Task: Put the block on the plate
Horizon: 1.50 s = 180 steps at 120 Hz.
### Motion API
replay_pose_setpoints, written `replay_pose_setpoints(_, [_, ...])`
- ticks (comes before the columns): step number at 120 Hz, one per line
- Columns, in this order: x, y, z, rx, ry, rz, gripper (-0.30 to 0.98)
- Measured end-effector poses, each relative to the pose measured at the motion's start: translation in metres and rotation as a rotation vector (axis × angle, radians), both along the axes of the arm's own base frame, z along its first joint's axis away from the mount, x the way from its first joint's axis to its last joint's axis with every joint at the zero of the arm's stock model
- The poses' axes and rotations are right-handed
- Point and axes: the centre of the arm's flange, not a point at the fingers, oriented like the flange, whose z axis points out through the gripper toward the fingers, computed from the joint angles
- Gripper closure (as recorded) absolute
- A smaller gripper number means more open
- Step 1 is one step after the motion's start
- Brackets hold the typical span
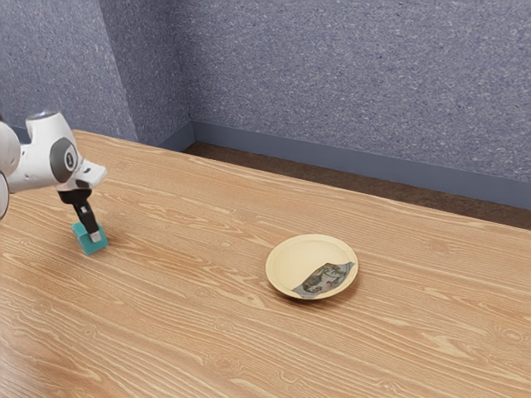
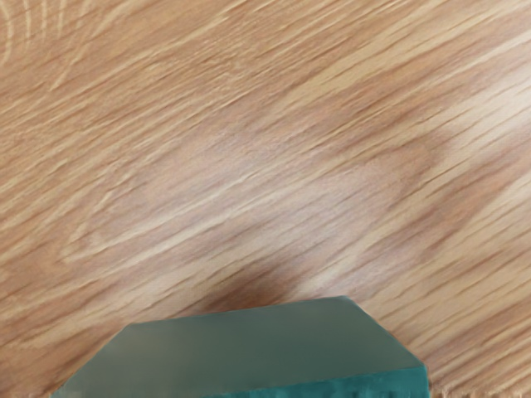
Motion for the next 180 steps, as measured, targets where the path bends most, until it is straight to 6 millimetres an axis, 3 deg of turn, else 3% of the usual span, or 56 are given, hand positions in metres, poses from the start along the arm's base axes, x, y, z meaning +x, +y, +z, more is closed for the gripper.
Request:
replay_pose_setpoints(33, [0.000, 0.004, -0.003, 0.015, -0.026, -0.009, 0.01])
replay_pose_setpoints(67, [0.001, 0.005, -0.003, 0.019, -0.036, -0.010, 0.22])
replay_pose_setpoints(97, [0.001, 0.006, -0.001, 0.022, -0.038, -0.010, 0.24])
replay_pose_setpoints(117, [0.001, 0.005, 0.006, 0.025, -0.042, -0.013, 0.26])
replay_pose_setpoints(131, [0.008, -0.002, 0.025, 0.031, -0.061, -0.028, 0.27])
replay_pose_setpoints(140, [0.022, -0.029, 0.051, 0.036, -0.086, -0.071, 0.28])
replay_pose_setpoints(155, [0.051, -0.107, 0.095, 0.038, -0.123, -0.186, 0.29])
replay_pose_setpoints(169, [0.074, -0.189, 0.103, 0.024, -0.120, -0.298, 0.29])
replay_pose_setpoints(180, [0.088, -0.273, 0.101, 0.011, -0.105, -0.407, 0.29])
